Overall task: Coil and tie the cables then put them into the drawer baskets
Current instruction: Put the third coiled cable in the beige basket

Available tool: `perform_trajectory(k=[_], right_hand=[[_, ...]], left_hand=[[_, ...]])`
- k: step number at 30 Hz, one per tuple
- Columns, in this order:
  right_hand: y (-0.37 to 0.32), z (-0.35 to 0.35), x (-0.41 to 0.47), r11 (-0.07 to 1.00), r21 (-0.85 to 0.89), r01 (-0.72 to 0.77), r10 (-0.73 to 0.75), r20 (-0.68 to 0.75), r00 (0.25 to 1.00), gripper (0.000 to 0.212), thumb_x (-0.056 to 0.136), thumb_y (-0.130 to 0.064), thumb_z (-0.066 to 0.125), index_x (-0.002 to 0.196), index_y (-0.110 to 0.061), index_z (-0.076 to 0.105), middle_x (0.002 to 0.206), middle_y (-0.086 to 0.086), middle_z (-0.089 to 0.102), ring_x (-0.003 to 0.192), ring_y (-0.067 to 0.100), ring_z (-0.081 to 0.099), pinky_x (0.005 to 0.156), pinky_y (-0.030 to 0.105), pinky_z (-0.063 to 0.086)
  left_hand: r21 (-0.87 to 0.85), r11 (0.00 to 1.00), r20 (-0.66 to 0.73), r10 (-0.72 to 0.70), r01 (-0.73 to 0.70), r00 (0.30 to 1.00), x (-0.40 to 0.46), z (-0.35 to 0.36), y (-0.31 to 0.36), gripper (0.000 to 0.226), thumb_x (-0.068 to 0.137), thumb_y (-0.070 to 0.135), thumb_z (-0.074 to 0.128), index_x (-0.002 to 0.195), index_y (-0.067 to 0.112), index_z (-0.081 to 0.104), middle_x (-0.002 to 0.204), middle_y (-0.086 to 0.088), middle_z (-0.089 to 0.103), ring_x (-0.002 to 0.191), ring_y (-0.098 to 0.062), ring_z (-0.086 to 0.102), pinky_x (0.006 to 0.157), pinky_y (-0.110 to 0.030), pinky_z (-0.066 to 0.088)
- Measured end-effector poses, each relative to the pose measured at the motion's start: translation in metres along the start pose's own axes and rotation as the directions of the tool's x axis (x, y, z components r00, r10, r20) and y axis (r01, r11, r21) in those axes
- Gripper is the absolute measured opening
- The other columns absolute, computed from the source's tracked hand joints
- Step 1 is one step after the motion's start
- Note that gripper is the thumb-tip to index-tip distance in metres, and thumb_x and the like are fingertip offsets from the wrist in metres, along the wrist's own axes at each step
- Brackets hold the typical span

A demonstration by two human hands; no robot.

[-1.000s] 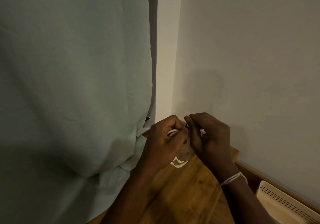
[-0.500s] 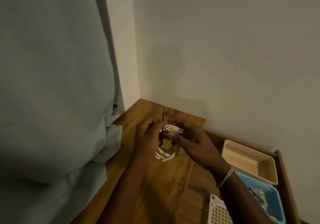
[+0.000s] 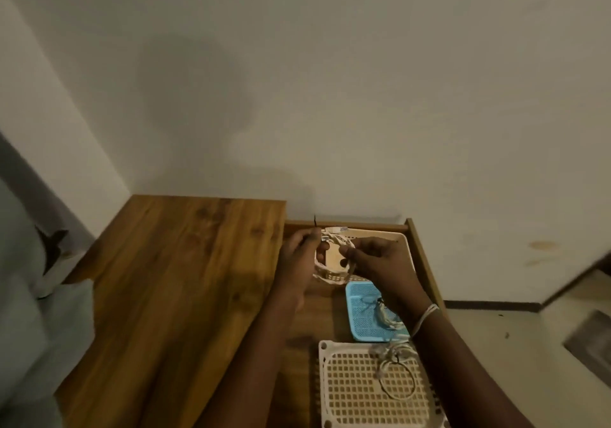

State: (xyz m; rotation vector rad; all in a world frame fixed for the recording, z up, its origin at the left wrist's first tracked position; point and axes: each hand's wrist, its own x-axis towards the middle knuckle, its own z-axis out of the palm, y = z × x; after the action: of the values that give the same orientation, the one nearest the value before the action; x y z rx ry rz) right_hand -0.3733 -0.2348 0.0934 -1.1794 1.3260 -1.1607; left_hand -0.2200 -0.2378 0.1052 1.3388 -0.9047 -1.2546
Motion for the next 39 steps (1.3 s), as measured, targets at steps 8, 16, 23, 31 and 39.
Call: perform_trajectory(k=[8, 16, 23, 31, 39], right_hand=[[0.081, -0.086, 0.135, 0.957, 0.092, -0.275, 0.288, -0.19, 0.939, 0.005, 0.084, -0.012, 0.078, 0.084, -0.009, 0.075, 0.075, 0.014, 0.072, 0.069, 0.02, 0.065, 0.058, 0.026, 0.051], [0.2, -0.113, 0.246, 0.889, -0.184, -0.418, 0.362, -0.274, 0.891, 0.027, 0.087, -0.021, 0.075, 0.109, -0.007, 0.069, 0.103, 0.01, 0.071, 0.089, 0.022, 0.066, 0.074, 0.03, 0.053], [0.241, -0.116, 0.274, 0.819, -0.34, -0.463, 0.383, -0.277, 0.881, 0.025, 0.091, -0.016, 0.065, 0.114, -0.009, 0.07, 0.114, 0.009, 0.072, 0.105, 0.025, 0.066, 0.096, 0.038, 0.054], [0.238, -0.11, 0.27, 0.799, -0.448, -0.401, 0.298, -0.284, 0.911, 0.024, 0.094, -0.008, 0.058, 0.114, -0.003, 0.068, 0.119, 0.015, 0.069, 0.113, 0.03, 0.063, 0.1, 0.032, 0.046], [0.223, -0.124, 0.257, 0.821, -0.472, -0.321, 0.195, -0.296, 0.935, 0.032, 0.089, -0.017, 0.069, 0.118, -0.005, 0.064, 0.11, 0.007, 0.071, 0.098, 0.02, 0.067, 0.076, 0.015, 0.045]], left_hand=[[0.164, 0.936, 0.118, -0.332, 0.312, 0.936, 0.121, 0.108, -0.084, 0.027, 0.099, 0.018, 0.054, 0.126, 0.023, 0.057, 0.119, -0.005, 0.063, 0.103, -0.021, 0.064, 0.079, -0.034, 0.059], [0.476, 0.807, -0.026, -0.385, 0.35, 0.923, 0.223, 0.174, -0.198, 0.019, 0.084, 0.012, 0.064, 0.101, 0.019, 0.061, 0.104, -0.001, 0.068, 0.096, -0.023, 0.064, 0.088, -0.042, 0.056], [0.592, 0.723, -0.037, -0.417, 0.356, 0.908, 0.251, 0.186, -0.253, 0.015, 0.08, 0.018, 0.067, 0.093, 0.013, 0.072, 0.089, -0.005, 0.073, 0.084, -0.022, 0.067, 0.061, -0.028, 0.047], [0.627, 0.677, -0.01, -0.488, 0.386, 0.873, 0.257, 0.19, -0.255, 0.016, 0.083, 0.02, 0.061, 0.088, 0.008, 0.071, 0.085, -0.009, 0.071, 0.077, -0.022, 0.064, 0.059, -0.027, 0.045], [0.669, 0.663, 0.024, -0.471, 0.336, 0.882, 0.25, 0.182, -0.231, 0.012, 0.084, 0.01, 0.056, 0.087, 0.002, 0.064, 0.078, -0.011, 0.062, 0.074, -0.024, 0.059, 0.06, -0.028, 0.041]])
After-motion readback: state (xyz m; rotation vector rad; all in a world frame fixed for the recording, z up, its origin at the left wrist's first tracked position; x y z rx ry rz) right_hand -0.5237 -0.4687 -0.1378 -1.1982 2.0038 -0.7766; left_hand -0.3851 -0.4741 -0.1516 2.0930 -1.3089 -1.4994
